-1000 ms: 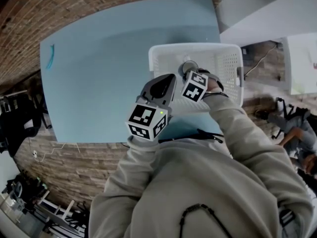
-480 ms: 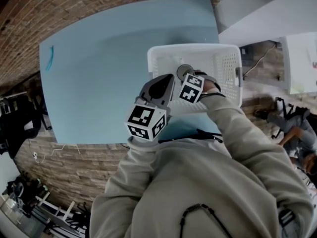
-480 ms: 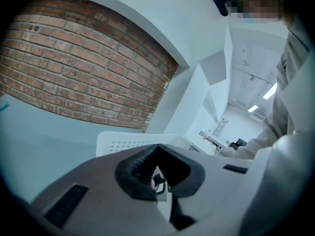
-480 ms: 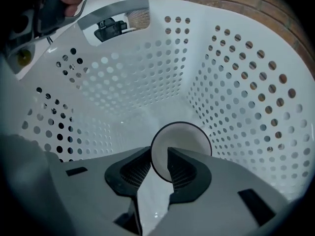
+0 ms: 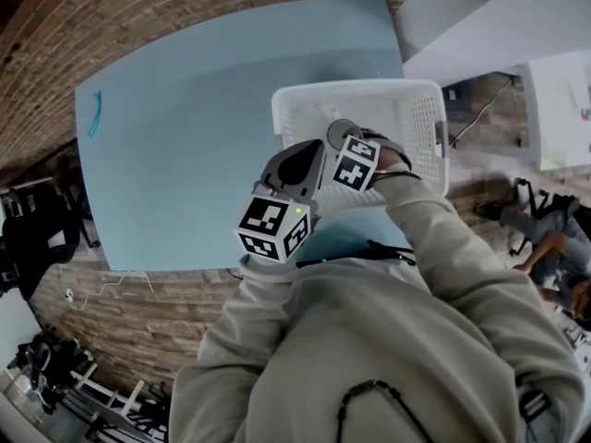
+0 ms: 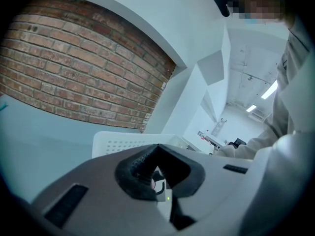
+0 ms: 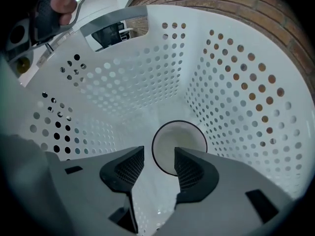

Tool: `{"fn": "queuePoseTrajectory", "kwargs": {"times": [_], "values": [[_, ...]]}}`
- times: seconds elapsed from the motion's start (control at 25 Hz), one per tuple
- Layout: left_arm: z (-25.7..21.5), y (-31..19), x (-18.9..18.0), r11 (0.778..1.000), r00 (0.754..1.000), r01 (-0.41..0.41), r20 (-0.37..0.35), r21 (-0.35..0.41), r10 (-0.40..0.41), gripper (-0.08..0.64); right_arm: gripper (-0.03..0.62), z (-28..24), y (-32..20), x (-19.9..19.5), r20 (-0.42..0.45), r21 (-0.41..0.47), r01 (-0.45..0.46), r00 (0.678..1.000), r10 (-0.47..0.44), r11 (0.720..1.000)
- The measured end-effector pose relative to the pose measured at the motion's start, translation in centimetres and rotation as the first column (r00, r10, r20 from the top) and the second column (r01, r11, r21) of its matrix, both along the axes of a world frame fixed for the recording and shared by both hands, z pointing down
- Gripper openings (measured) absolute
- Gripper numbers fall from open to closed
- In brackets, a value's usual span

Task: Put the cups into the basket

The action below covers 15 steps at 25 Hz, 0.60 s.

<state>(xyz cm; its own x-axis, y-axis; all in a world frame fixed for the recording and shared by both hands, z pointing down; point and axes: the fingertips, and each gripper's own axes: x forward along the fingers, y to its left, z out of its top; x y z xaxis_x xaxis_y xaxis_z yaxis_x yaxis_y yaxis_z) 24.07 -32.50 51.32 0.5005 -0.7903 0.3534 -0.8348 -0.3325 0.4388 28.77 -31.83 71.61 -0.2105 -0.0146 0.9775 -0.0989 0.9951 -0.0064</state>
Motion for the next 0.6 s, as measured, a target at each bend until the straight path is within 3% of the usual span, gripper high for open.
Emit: {"fn": "queuePoseTrajectory", "kwargs": {"times": [0.2, 0.36, 0.48, 0.6], "values": [[-0.4, 0.6, -0.3, 1.0, 1.0, -0.004, 0.007, 0.006, 0.003, -0.005, 0.183, -2.2, -0.4, -0.2, 0.049, 0.008, -0.037, 0.998, 0.037, 0.999], [-1.6, 0.8, -0.1, 0.999, 1.0, -0.017, 0.015, 0.029, 0.016, -0.005, 0.183, -5.6, -0.9, -0.7, 0.135, 0.025, -0.096, 0.987, 0.092, 0.995], [-2.6, 1.2, 0.3, 0.998, 0.999, -0.03, 0.014, 0.047, 0.03, -0.005, 0.183, -7.8, 0.0, -0.6, 0.225, -0.013, -0.133, 0.965, 0.132, 0.991], [-3.8, 1.6, 0.4, 0.996, 0.998, -0.057, 0.016, 0.07, 0.056, -0.005, 0.181, -10.7, -0.4, -0.8, 0.337, 0.012, -0.195, 0.924, 0.179, 0.981]]}}
